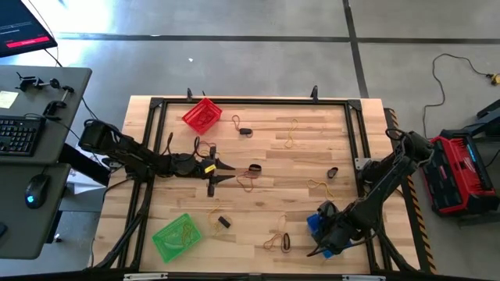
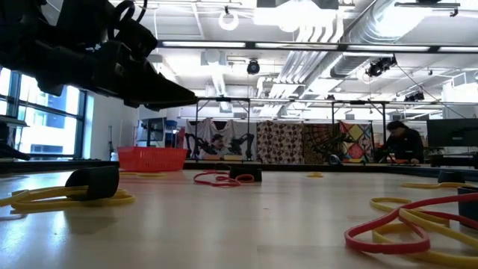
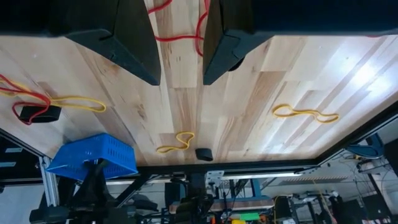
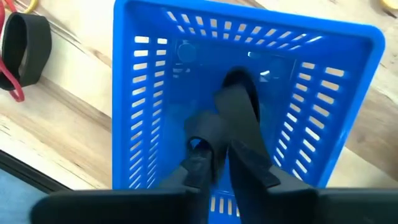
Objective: Sort rubber bands into baskets
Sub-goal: Put the black rubber band into the blue basket, then put the yellow rubber band into the green basket
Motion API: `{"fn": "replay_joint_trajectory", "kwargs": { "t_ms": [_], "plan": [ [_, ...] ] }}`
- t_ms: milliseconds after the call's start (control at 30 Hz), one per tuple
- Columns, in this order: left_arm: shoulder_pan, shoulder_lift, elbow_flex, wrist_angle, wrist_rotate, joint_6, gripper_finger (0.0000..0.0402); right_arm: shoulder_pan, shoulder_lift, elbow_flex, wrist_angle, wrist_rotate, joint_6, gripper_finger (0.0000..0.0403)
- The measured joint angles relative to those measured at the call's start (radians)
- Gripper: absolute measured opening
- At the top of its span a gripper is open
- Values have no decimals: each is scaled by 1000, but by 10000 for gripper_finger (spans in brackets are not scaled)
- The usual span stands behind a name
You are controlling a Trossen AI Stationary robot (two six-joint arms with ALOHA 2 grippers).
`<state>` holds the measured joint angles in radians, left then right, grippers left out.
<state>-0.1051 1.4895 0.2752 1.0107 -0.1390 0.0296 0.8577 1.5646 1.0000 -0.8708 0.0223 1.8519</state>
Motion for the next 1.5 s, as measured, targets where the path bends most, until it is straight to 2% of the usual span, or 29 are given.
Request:
{"fn": "replay_joint_trajectory", "kwargs": {
  "t_ms": [200,367,667,867,1133,1367,1500],
  "plan": [
    [0,0,0,0,-1,0,113,0,0,17,-3,2,-8,102],
    [0,0,0,-1,-1,6,113,0,0,20,4,8,-17,126],
    [0,1,0,-25,-1,7,113,-1,0,20,52,11,-19,129],
    [0,0,0,-27,-2,8,113,-30,0,20,7,75,-20,129],
    [0,1,0,-27,-2,2,113,-62,0,28,93,63,-146,129],
    [1,0,0,-27,-2,-4,113,-76,0,120,-15,105,-221,129],
    [1,0,0,-27,-2,-18,113,-84,-1,190,-125,179,-281,129]
  ]
}}
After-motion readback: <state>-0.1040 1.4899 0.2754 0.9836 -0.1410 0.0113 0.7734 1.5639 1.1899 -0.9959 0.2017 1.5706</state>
